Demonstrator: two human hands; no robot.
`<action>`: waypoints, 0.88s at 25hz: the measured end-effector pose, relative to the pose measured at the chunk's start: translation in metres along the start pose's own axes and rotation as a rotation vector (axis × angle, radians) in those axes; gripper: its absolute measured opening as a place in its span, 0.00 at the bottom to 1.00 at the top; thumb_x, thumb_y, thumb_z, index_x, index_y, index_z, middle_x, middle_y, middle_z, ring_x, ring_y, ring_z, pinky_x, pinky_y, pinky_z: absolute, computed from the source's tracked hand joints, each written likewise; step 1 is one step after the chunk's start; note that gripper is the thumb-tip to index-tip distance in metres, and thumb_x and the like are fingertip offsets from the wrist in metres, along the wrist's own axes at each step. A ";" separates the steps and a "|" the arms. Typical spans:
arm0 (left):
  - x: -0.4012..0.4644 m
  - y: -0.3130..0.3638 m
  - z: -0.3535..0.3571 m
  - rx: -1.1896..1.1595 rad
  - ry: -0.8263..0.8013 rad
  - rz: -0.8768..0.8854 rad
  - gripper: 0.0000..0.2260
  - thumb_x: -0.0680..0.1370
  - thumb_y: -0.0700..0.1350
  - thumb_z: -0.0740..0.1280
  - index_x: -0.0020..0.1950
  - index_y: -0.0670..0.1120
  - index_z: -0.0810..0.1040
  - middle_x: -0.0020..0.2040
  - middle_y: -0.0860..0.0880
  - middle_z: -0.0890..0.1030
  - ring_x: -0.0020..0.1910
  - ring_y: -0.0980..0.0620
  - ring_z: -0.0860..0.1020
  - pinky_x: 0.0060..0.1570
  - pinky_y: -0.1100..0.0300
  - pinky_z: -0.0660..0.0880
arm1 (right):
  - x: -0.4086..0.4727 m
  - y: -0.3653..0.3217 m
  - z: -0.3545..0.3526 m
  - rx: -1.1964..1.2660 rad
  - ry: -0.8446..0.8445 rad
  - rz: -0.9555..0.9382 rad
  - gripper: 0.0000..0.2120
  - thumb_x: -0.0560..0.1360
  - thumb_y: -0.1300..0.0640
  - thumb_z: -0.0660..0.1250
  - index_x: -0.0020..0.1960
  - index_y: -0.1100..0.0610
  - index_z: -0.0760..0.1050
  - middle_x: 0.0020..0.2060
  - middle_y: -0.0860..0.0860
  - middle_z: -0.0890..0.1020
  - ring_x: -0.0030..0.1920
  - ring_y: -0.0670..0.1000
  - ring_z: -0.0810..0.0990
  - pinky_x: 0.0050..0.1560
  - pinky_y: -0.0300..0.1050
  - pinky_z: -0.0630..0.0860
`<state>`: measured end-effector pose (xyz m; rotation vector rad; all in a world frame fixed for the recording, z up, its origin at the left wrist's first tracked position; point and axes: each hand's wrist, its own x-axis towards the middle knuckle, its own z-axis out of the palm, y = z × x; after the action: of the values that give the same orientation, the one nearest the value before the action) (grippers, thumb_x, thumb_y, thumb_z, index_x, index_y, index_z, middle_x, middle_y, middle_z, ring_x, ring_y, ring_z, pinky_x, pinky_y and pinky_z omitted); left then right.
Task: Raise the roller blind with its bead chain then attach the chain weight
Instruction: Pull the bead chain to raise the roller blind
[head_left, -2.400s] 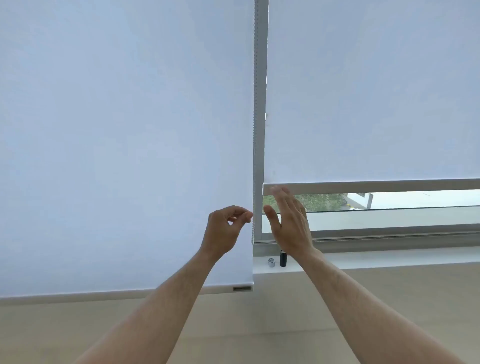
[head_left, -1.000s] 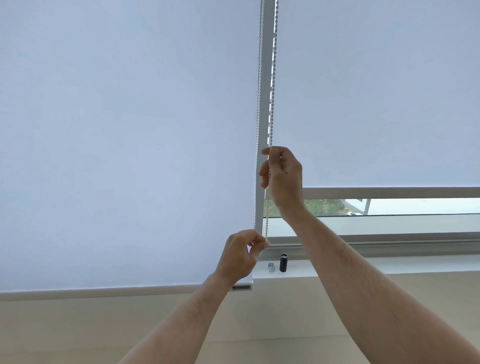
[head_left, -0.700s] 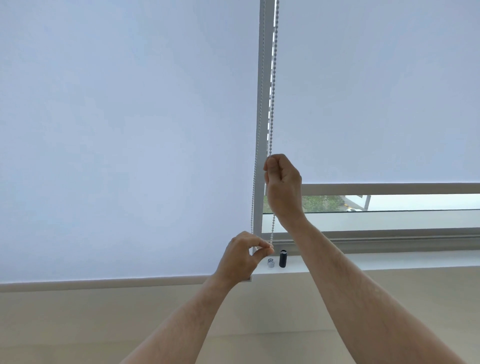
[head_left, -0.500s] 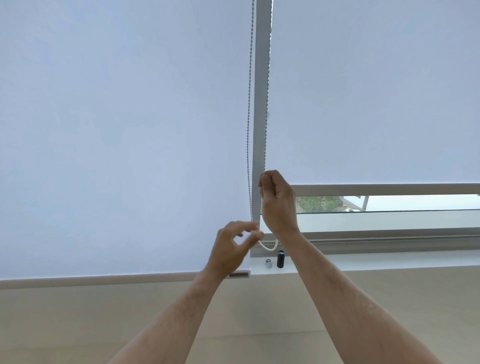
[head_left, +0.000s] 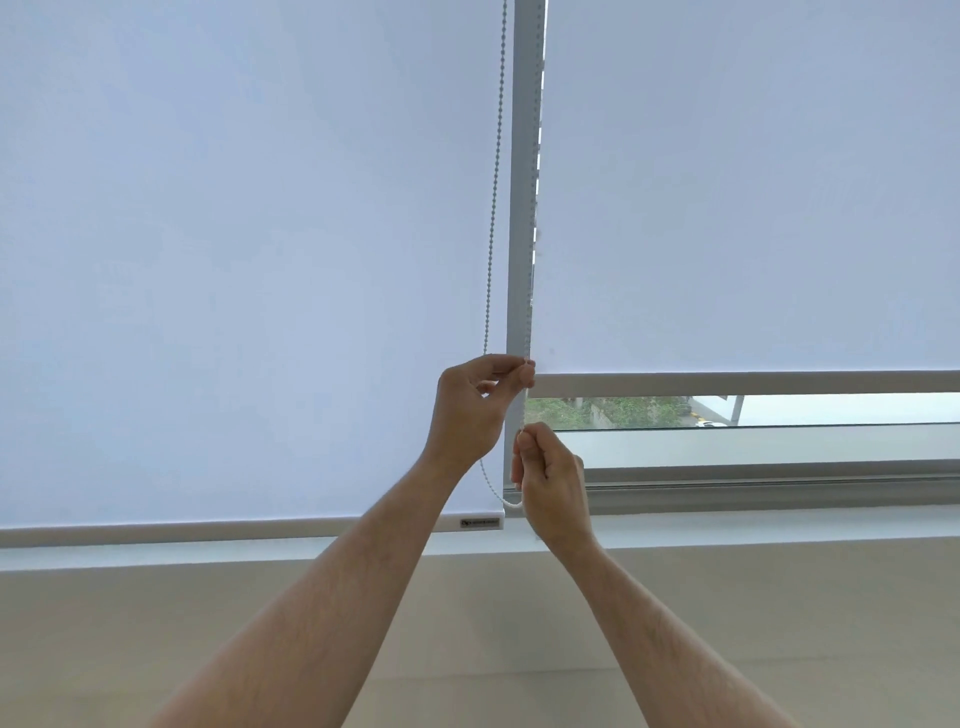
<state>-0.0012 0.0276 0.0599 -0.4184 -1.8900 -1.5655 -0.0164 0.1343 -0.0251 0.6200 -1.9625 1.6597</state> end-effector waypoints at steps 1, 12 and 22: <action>-0.002 -0.001 -0.001 -0.005 0.003 -0.014 0.02 0.76 0.43 0.72 0.46 0.47 0.85 0.40 0.53 0.86 0.44 0.53 0.84 0.53 0.52 0.79 | -0.002 0.001 0.000 0.010 -0.026 0.005 0.20 0.82 0.61 0.58 0.35 0.43 0.69 0.25 0.44 0.75 0.27 0.43 0.71 0.31 0.35 0.69; -0.030 -0.029 -0.003 0.090 0.006 -0.013 0.03 0.76 0.42 0.72 0.43 0.44 0.83 0.38 0.48 0.85 0.42 0.47 0.82 0.50 0.50 0.79 | 0.056 -0.025 -0.046 0.273 -0.266 0.182 0.15 0.76 0.45 0.64 0.48 0.52 0.85 0.45 0.52 0.87 0.46 0.50 0.85 0.49 0.50 0.77; -0.064 -0.050 0.015 0.069 -0.042 -0.136 0.06 0.75 0.41 0.72 0.39 0.49 0.81 0.35 0.53 0.82 0.37 0.50 0.78 0.43 0.52 0.78 | 0.086 -0.090 -0.016 0.346 -0.069 -0.021 0.16 0.84 0.57 0.55 0.41 0.53 0.77 0.24 0.45 0.69 0.24 0.46 0.65 0.27 0.40 0.65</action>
<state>0.0116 0.0396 -0.0213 -0.3001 -2.0348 -1.5843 -0.0253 0.1335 0.1003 0.8303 -1.7180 2.0073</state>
